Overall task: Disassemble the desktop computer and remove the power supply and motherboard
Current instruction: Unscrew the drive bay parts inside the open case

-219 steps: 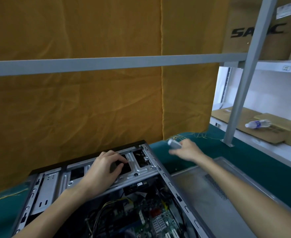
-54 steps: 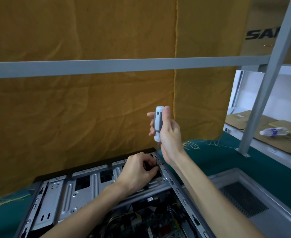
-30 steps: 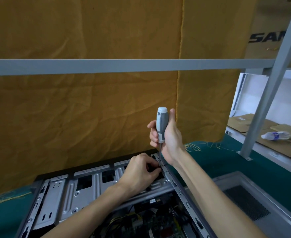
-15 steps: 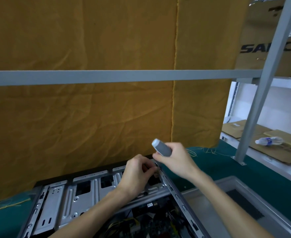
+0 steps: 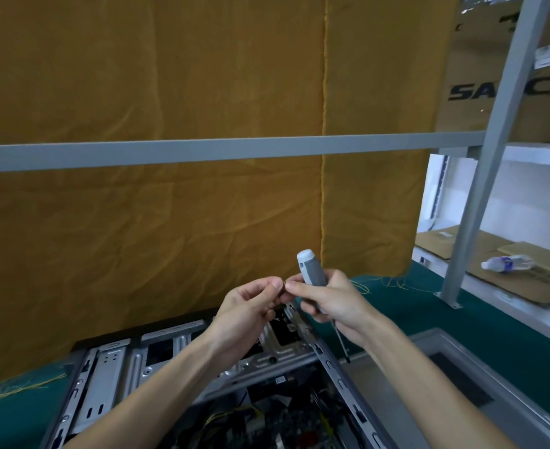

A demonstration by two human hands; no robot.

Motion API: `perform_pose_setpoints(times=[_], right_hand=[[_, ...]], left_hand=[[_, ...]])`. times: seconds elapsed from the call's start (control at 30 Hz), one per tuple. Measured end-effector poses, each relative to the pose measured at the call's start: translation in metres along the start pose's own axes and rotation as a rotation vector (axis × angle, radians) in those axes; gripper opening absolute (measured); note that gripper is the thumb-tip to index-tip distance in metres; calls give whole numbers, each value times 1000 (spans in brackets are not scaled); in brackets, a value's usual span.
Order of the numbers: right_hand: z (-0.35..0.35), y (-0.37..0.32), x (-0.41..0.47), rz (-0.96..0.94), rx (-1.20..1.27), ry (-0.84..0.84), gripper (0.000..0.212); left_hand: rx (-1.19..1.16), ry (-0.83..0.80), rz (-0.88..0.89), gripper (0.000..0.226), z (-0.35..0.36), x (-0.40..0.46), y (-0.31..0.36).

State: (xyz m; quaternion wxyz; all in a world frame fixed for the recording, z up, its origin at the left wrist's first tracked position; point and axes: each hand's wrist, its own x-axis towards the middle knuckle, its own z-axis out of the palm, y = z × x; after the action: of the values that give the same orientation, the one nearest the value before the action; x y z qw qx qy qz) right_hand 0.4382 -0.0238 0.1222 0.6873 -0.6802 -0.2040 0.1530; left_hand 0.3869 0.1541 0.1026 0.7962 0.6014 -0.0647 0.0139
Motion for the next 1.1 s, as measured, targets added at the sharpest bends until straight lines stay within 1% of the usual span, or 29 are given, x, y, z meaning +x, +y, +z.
perform_pose_setpoints(times=[0.07,0.1,0.2,0.3,0.33,0.37,0.4,0.43,0.47,0.5,0.53,0.57,0.67,0.73,0.83,0.93,1.1], right_hand=[[-2,3,1,24,49,-18,11],[-3,4,1,35,57,-20,12],[-8,7,1,48,22,-43,10],[-14,10,1,32,-62,-97,11],[-20,10,2,25,-103,-93,13],[-29,11,3,16,-148,-75,15],[-40,12,5,8,-205,-48,16],[-54,15,7,4,-283,-17,16],[-68,20,11,9,-384,18,16],[-82,29,14,34,-501,53,16],[-93,41,18,81,-628,80,16],[-102,55,21,146,-764,94,14],[-118,100,30,340,-1164,87,11],[-122,122,34,397,-1290,95,12],[-124,136,39,415,-1277,133,13],[-122,138,43,433,-1274,128,17],[-116,126,40,454,-1241,139,8]], left_hand=[[6,-13,-28,33,-2,0,1],[4,-9,-49,30,-3,-1,1],[15,6,-91,24,-2,-3,-2],[85,33,-47,22,1,-2,-4],[181,65,-9,21,1,-2,-6],[343,97,55,17,-1,-2,-9],[556,110,143,11,-4,-2,-12],[790,88,231,7,-8,-3,-17],[1017,41,300,9,-12,-5,-22],[1198,-13,336,10,-15,-6,-26],[1306,-47,349,12,-18,-7,-29],[1338,-53,344,15,-20,-7,-31],[1315,-1,343,23,-21,-5,-33],[1331,26,351,28,-22,-6,-36],[1331,44,341,30,-24,-6,-38],[1358,32,333,30,-23,-3,-37],[1372,8,317,26,-22,-6,-35]])
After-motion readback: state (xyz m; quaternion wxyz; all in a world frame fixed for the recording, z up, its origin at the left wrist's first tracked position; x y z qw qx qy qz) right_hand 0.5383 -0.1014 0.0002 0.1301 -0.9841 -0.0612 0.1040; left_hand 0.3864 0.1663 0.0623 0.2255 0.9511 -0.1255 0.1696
